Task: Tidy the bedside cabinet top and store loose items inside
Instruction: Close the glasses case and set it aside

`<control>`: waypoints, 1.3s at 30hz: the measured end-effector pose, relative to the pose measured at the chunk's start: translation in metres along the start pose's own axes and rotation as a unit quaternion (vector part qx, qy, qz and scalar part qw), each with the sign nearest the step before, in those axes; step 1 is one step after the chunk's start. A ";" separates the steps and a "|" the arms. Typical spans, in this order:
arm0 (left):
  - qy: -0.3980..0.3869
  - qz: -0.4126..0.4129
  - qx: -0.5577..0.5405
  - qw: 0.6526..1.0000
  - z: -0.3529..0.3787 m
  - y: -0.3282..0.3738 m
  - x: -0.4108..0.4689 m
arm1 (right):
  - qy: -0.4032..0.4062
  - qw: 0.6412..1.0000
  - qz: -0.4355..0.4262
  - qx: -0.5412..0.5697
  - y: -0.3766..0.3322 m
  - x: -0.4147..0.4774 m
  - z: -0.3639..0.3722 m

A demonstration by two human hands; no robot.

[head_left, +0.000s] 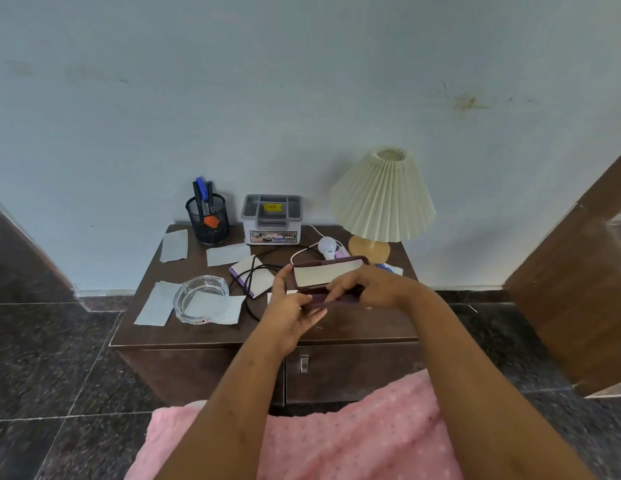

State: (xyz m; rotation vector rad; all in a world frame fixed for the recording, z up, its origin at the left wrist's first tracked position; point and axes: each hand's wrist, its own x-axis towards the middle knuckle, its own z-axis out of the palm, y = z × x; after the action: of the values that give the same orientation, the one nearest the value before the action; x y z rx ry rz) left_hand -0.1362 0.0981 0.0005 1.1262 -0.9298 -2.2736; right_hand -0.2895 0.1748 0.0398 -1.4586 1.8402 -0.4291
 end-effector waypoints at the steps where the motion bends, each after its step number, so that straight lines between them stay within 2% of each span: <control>1: 0.001 -0.004 0.012 1.000 0.003 -0.003 0.001 | -0.002 1.000 0.014 0.012 0.005 -0.002 -0.003; 3: 0.024 -0.013 0.031 0.999 0.008 -0.008 0.006 | 0.037 0.996 0.052 0.054 0.017 -0.003 -0.009; 6: 0.056 -0.024 0.046 0.997 0.013 -0.012 0.013 | 0.161 0.972 0.108 0.131 0.046 0.003 -0.014; 9: 0.061 -0.025 0.066 0.996 0.016 -0.016 0.016 | 0.251 0.946 0.201 0.037 0.080 0.013 -0.018; 13: 0.064 -0.024 0.083 0.994 0.020 -0.019 0.016 | 0.248 0.918 0.305 -0.059 0.108 0.021 -0.013; 22: 0.064 -0.032 0.113 0.991 0.022 -0.019 0.016 | 0.250 0.891 0.366 -0.101 0.108 0.029 -0.006; 26: 0.058 -0.031 0.132 0.989 0.021 -0.014 0.013 | 0.293 0.895 0.329 -0.065 0.089 0.018 -0.019; 31: 0.035 -0.015 0.161 0.986 0.011 -0.009 0.008 | 0.231 0.962 0.140 -0.027 0.041 0.005 -0.014; 33: 0.035 -0.019 0.154 0.987 0.006 -0.007 0.004 | 0.208 0.972 0.092 -0.061 0.021 0.007 -0.004; 36: 0.032 -0.021 0.161 0.986 0.000 -0.004 -0.004 | 0.172 0.969 0.072 -0.164 0.000 0.015 0.011; 39: 0.042 -0.007 0.149 0.988 -0.009 0.001 -0.009 | 0.121 0.969 0.059 -0.207 -0.009 0.023 0.019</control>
State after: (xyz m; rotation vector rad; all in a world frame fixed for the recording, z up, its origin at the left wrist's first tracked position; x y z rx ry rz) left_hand -0.1233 0.0997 0.0016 1.3443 -1.2619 -2.1263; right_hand -0.2714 0.1541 0.0255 -1.6105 2.3036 -0.1729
